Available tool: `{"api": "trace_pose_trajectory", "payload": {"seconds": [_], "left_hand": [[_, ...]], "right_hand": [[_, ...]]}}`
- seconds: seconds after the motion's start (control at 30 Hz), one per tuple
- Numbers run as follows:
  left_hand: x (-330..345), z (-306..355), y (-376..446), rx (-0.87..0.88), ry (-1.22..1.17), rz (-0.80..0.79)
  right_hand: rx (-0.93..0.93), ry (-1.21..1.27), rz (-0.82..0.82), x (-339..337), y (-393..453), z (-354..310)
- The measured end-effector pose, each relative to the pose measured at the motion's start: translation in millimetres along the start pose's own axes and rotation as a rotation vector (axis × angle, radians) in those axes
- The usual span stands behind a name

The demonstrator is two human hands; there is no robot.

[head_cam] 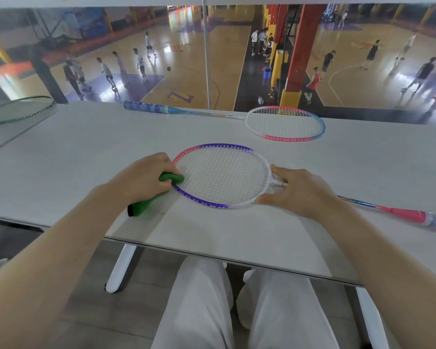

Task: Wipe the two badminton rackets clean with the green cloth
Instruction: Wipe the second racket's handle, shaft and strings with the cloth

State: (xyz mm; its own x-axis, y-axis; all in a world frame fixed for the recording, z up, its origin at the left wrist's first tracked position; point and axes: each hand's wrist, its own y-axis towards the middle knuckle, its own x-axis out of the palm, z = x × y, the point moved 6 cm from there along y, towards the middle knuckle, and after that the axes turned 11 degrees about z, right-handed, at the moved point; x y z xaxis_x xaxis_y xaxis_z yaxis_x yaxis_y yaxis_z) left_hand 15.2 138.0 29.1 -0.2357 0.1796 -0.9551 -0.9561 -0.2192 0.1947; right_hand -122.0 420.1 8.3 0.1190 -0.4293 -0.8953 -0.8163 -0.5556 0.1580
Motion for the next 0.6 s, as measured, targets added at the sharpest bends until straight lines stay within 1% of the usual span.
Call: {"api": "trace_pose_trajectory", "payload": {"seconds": [0.1,0.17,0.33,0.5,0.6], "left_hand": [[-1,11,-23,0.0,-0.058,0.018],[2,26,-31,0.032,-0.083,0.03],[13,59,-35,0.104,-0.051,0.034],[17,80,-34,0.106,-0.043,0.071],[21,103,-36,0.114,-0.164,0.105]], "right_hand": [[0.0,-0.003,-0.008,1,-2,0],[-0.001,-0.008,-0.008,0,-3,-1],[-0.012,-0.007,-0.004,-1,-4,-2],[-0.012,-0.023,-0.006,1,-2,-1],[-0.014,-0.036,0.003,2,-2,0]]}}
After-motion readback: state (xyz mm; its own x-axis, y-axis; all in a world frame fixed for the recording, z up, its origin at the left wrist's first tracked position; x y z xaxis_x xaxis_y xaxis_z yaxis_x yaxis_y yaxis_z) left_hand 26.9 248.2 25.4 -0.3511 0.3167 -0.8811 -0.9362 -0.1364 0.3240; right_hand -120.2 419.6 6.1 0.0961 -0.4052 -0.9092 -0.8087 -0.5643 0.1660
